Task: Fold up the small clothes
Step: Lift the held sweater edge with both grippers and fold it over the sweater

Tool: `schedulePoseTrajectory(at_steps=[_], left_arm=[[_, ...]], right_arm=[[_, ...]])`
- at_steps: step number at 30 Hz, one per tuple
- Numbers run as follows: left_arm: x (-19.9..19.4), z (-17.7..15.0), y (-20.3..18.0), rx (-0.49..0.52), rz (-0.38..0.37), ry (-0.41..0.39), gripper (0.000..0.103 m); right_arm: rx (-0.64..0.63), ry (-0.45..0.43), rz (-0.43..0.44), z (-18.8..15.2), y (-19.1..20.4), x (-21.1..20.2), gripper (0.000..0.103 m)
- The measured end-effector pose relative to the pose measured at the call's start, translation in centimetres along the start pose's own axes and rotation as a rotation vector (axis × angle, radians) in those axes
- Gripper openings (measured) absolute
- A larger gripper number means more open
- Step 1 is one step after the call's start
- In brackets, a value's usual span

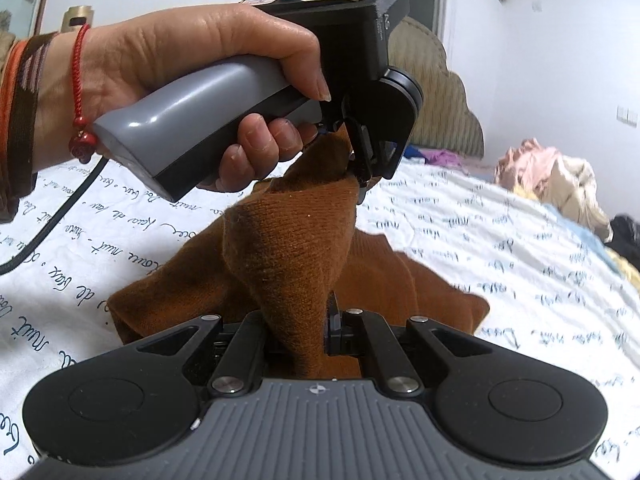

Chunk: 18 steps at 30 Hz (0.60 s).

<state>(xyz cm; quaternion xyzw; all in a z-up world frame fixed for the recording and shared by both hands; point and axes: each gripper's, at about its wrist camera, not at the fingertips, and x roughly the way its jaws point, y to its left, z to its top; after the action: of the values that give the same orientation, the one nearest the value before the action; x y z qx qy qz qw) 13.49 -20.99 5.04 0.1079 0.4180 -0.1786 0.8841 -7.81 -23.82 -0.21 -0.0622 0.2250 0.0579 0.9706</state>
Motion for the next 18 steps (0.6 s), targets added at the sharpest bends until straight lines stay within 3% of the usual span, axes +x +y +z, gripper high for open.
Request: schedulePoseTrajectory(at_steps=[13, 16, 18], left_arm=[[1.8, -0.1, -2.2, 0.045, -0.009, 0.038, 0.017], [2.1, 0.0, -2.3, 0.028, -0.025, 0.033, 0.023], [2.2, 0.1, -2.1, 0.008, -0.032, 0.019, 0.043]], right_arm=[[0.095, 0.041, 0.047, -0.8, -1.5, 0.5, 0.01], [0.154, 0.062, 0.076, -1.0, -2.4, 0.8, 0.011], [0.197, 0.077, 0.099, -1.2, -3.1, 1.0, 0.012]])
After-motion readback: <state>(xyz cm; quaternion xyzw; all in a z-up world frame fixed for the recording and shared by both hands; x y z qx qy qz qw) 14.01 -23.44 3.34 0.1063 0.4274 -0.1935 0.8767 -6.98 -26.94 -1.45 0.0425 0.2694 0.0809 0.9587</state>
